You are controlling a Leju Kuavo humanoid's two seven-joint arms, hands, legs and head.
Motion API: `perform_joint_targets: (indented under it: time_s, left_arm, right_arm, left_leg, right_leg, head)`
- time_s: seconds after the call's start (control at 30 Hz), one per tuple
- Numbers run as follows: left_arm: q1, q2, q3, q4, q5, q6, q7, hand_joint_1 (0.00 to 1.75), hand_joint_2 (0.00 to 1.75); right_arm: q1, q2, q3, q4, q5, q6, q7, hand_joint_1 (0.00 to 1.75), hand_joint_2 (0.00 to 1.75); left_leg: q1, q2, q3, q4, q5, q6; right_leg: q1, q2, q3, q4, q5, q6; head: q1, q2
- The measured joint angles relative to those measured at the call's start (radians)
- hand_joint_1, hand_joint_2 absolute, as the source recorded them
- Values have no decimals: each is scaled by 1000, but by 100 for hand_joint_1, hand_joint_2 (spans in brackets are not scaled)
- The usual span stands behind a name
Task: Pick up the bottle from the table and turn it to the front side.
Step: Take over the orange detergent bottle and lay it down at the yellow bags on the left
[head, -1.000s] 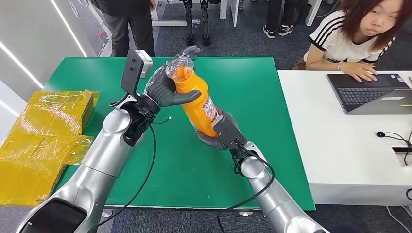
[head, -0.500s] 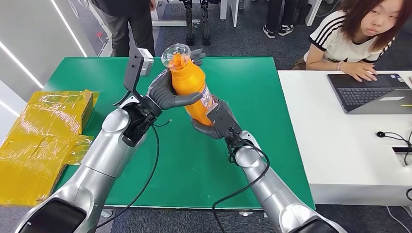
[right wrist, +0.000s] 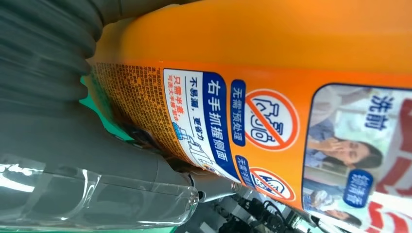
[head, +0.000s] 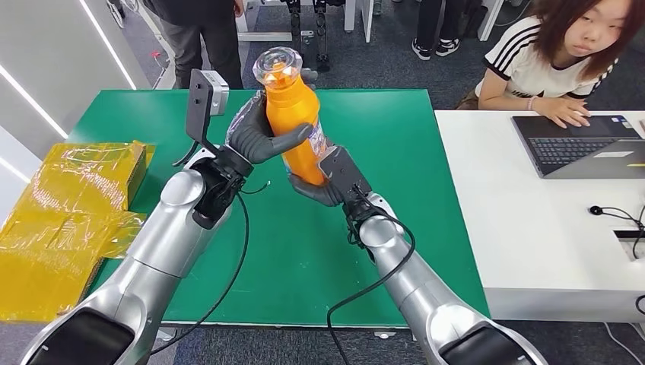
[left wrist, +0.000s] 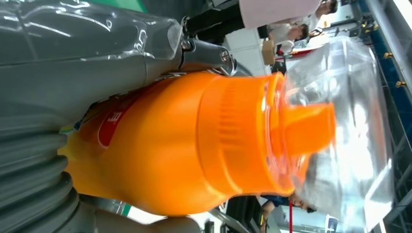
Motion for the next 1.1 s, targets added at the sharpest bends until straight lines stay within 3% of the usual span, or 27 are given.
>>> perform_joint_targets:
  time_s: [0.17,0.2,0.3,0.33,0.67,0.9,1.1]
  left_arm:
    - [0,1,0,-2,-4,18,-10,175,175]
    - [1,1,0,-2,-3,22,-14,175,175]
    - [4,2,0,-2,0,33,-25,175,175]
    - [5,2,0,-2,1,35,-27,175,175]
    - [5,10,0,17,-63,63,-71,175,175]
    - [-73,9,-1,91,-353,227,-163,175,175]
    - [-183,0,-2,198,-606,389,-176,175,175]
  right_arm:
    - [-7,10,0,21,-7,2,-6,174,175]
    - [-7,11,0,24,-10,2,-9,161,175]
    - [-10,15,0,31,-20,9,-16,34,175]
    - [-11,16,0,33,-22,12,-17,3,175]
    - [-33,27,-5,49,-62,41,-42,0,175]
    - [64,-12,-21,-37,-113,75,-85,0,175]
    - [207,-46,-22,-189,-147,107,-103,0,175]
  left_leg:
    - [0,0,0,0,0,0]
    - [0,0,0,0,0,0]
    - [0,0,0,0,0,0]
    - [0,0,0,0,0,0]
    - [0,0,0,0,0,0]
    - [0,0,0,1,0,0]
    - [0,0,-1,1,0,0]
  right_leg:
    - [0,0,0,0,0,0]
    - [0,0,0,0,0,0]
    - [0,0,0,0,0,0]
    - [0,0,0,0,0,0]
    - [0,0,-1,0,0,0]
    - [0,0,-1,0,0,0]
    - [0,0,-1,0,0,0]
  head:
    - [0,0]
    - [0,0]
    - [0,0]
    - [0,0]
    - [0,0]
    - [0,0]
    - [0,0]
